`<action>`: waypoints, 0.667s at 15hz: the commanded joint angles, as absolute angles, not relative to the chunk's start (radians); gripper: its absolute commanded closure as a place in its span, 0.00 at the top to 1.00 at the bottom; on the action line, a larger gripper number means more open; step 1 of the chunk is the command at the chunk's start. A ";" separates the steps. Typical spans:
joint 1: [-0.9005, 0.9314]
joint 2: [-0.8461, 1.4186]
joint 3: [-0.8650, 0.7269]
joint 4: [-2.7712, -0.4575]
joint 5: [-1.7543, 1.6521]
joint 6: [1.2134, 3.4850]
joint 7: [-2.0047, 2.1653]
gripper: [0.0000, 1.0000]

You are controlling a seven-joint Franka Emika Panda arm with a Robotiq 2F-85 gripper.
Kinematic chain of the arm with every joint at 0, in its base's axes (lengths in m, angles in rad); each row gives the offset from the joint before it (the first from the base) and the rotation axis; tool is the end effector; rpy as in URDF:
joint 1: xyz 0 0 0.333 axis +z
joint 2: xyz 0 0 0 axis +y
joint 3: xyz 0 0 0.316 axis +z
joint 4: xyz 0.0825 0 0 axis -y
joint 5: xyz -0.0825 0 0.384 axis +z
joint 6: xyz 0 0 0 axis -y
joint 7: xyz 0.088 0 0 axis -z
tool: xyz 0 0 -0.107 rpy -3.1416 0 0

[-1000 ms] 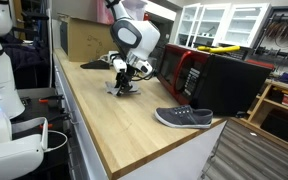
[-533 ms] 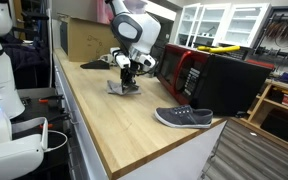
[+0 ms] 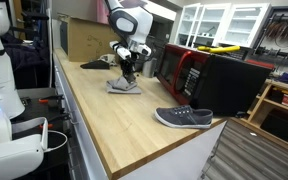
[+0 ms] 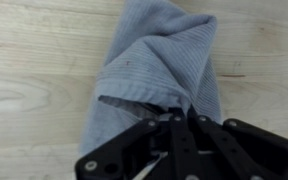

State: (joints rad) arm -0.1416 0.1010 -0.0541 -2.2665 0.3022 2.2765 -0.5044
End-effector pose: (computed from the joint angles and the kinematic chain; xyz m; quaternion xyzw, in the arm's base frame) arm 0.5116 -0.0940 0.3084 -0.9919 -0.0504 0.0051 0.1161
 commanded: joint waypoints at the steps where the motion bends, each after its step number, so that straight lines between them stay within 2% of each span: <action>1: -0.102 0.079 -0.013 -2.274 0.371 2.243 -0.510 0.01; 10: -0.014 0.072 0.063 -2.308 0.324 2.230 -0.543 0.01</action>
State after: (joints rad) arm -0.0336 0.1009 0.0544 -2.2796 0.3709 2.2527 -0.5167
